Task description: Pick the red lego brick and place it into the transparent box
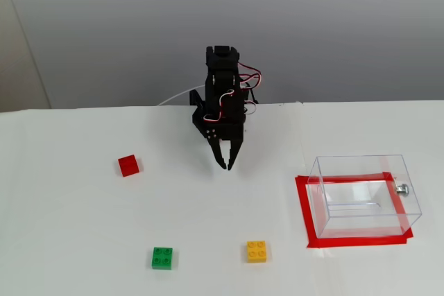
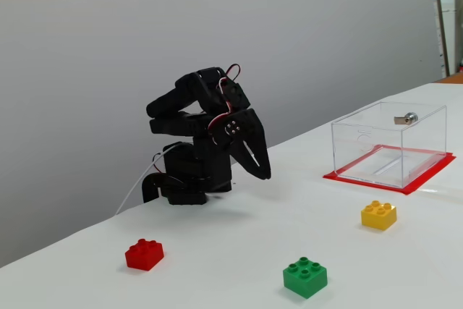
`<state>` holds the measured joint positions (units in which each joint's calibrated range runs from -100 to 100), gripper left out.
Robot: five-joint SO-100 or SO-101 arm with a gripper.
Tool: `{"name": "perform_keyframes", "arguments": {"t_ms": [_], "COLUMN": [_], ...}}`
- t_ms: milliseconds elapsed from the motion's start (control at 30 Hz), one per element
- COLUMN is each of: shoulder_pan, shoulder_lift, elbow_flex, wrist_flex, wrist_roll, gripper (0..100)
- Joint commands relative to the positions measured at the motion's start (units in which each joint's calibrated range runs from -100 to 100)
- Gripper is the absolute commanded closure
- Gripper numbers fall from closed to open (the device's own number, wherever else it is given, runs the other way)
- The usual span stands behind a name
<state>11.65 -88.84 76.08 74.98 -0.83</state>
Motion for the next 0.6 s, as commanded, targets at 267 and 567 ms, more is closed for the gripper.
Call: {"name": "perform_keyframes", "arguments": {"t_ms": [267,567], "shoulder_pan": [20.18,32.31], "shoulder_lift": [15.91,20.23], "elbow_flex": [-19.57,-24.82], "wrist_flex": [0.13,0.13], "wrist_roll": [-0.16,-0.21], "gripper": [99,99]}}
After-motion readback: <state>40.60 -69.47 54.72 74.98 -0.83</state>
